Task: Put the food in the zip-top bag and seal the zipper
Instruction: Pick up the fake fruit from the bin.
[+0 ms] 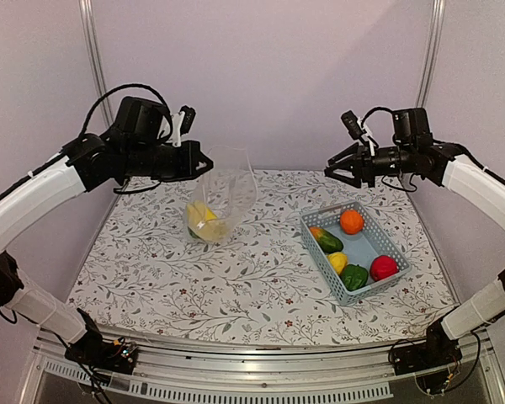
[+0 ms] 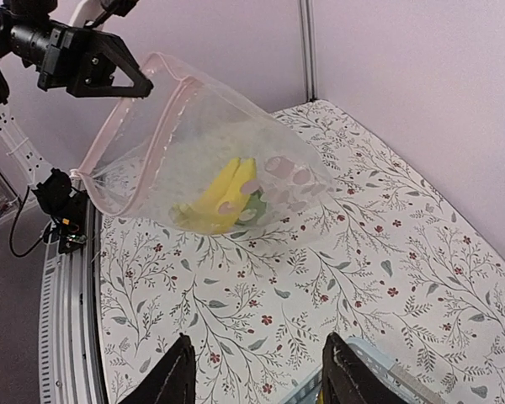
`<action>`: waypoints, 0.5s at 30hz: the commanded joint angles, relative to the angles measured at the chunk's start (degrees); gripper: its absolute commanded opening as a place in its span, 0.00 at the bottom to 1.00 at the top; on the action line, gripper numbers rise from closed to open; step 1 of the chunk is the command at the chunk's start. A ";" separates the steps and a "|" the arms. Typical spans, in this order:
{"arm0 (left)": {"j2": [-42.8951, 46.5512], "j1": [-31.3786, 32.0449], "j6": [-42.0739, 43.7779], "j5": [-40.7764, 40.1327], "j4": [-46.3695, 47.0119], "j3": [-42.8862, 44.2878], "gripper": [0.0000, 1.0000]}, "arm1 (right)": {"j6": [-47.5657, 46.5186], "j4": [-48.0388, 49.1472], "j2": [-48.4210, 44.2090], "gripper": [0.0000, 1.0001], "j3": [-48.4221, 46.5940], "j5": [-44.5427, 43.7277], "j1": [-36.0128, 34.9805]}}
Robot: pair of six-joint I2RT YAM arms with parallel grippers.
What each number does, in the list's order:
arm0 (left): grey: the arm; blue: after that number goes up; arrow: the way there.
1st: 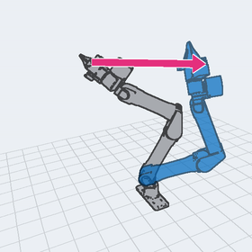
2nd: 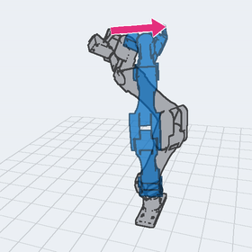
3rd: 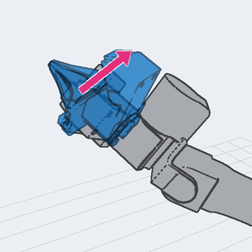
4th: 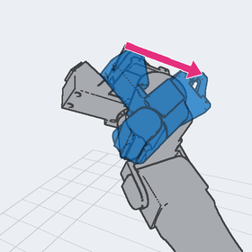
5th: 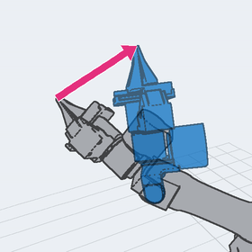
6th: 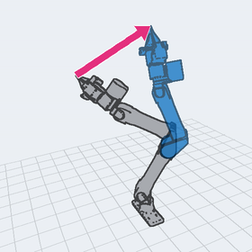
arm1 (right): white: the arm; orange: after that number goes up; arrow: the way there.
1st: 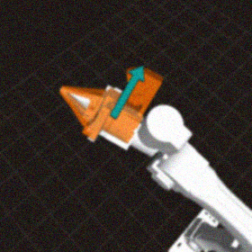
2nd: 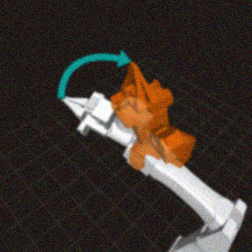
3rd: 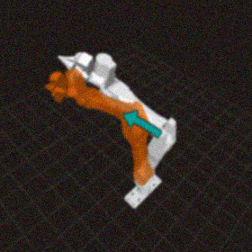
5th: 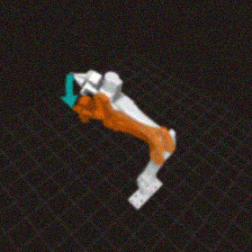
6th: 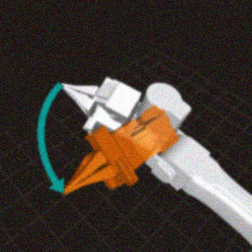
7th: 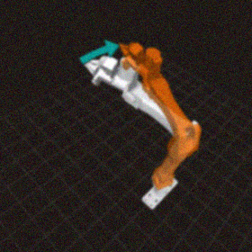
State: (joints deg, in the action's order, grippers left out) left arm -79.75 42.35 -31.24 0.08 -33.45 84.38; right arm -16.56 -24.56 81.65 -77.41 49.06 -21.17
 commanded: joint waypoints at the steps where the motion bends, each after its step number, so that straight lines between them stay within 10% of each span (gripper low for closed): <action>1: -0.38 -0.15 1.85 0.10 -1.87 0.70 0.00 | -0.19 -1.46 -2.02 0.49 2.26 -12.36 1.06; 15: -2.90 -0.12 2.61 0.24 -3.48 -0.57 0.00 | -6.80 -8.35 2.86 0.54 8.56 -30.12 1.68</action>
State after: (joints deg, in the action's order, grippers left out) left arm -81.76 42.35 -29.10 -0.01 -36.05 84.38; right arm -20.01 -28.40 81.93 -68.58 25.87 -19.90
